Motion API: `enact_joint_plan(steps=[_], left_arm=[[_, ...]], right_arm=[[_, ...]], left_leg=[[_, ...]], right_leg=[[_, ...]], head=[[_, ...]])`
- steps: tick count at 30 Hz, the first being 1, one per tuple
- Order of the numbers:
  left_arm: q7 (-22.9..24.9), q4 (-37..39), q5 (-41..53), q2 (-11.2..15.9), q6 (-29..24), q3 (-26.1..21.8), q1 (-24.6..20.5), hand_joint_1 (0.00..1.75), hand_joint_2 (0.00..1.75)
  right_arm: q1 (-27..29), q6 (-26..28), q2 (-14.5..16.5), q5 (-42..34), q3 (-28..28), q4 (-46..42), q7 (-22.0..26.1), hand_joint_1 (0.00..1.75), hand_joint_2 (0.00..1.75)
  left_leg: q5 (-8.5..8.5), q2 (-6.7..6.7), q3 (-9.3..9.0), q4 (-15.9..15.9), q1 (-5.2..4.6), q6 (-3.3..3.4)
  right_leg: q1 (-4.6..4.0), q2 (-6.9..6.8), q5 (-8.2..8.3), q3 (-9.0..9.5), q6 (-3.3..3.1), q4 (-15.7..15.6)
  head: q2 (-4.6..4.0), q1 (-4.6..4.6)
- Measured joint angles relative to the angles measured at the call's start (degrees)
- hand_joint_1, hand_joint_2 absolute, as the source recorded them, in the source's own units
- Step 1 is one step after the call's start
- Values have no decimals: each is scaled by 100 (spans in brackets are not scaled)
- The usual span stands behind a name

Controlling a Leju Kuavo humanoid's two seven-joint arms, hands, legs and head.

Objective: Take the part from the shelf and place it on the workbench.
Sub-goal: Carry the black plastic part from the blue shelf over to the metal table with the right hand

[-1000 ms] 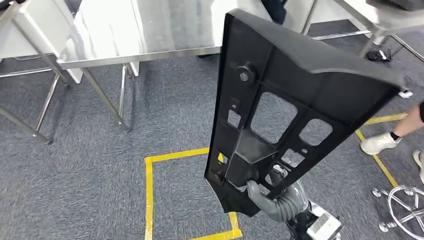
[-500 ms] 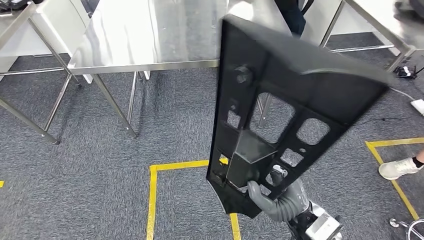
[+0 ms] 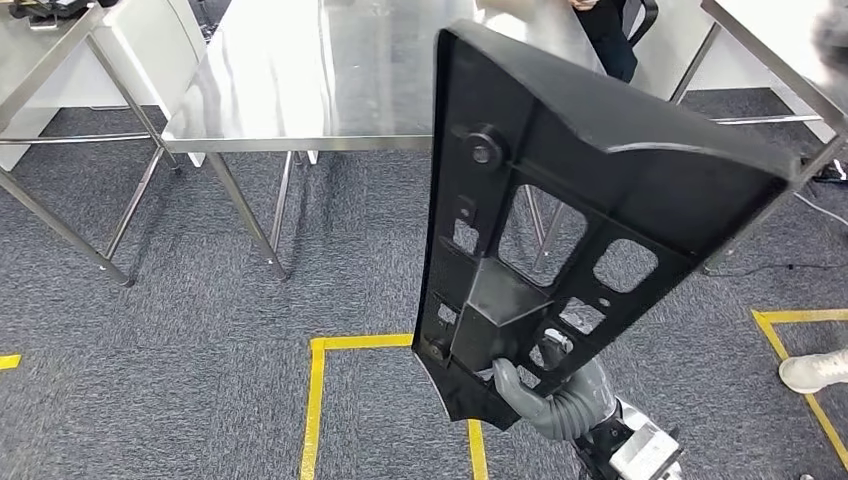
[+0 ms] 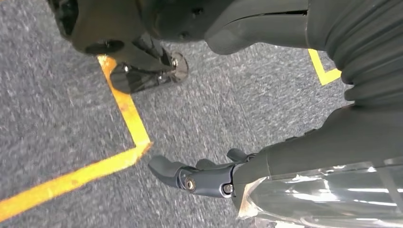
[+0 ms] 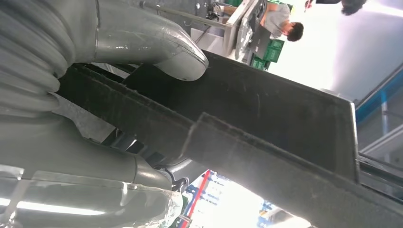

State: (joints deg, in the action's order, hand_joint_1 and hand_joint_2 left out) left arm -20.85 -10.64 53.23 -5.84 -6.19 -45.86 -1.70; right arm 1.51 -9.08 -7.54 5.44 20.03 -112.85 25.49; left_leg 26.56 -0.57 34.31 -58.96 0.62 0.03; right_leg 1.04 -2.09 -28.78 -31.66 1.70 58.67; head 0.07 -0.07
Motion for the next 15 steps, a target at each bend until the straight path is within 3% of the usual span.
enact_joint_plan(steps=[9, 13, 15], left_arm=[[-5, 2, -10, -8, -4, 0, -2, 0, 175], [-18, 1, -10, -8, -4, 0, -2, 0, 175], [-26, 0, -10, -9, -4, 0, -2, 0, 175]], right_arm=[[-8, 1, -3, -2, 7, 0, -2, 175, 175], [-25, 21, -3, -2, 13, 3, -38, 175, 175], [-35, 36, -4, -2, 15, 4, -48, 175, 175]], left_leg=[[38, 17, -3, -4, -43, 90], [43, 17, -2, -6, -53, 112], [42, 17, -3, -6, -54, 113]], right_leg=[[16, -10, 43, 98, 53, -135], [27, -10, 46, 98, 134, -142], [27, -9, 46, 97, 142, -142]], head=[[0, 6], [0, 3], [0, 2]])
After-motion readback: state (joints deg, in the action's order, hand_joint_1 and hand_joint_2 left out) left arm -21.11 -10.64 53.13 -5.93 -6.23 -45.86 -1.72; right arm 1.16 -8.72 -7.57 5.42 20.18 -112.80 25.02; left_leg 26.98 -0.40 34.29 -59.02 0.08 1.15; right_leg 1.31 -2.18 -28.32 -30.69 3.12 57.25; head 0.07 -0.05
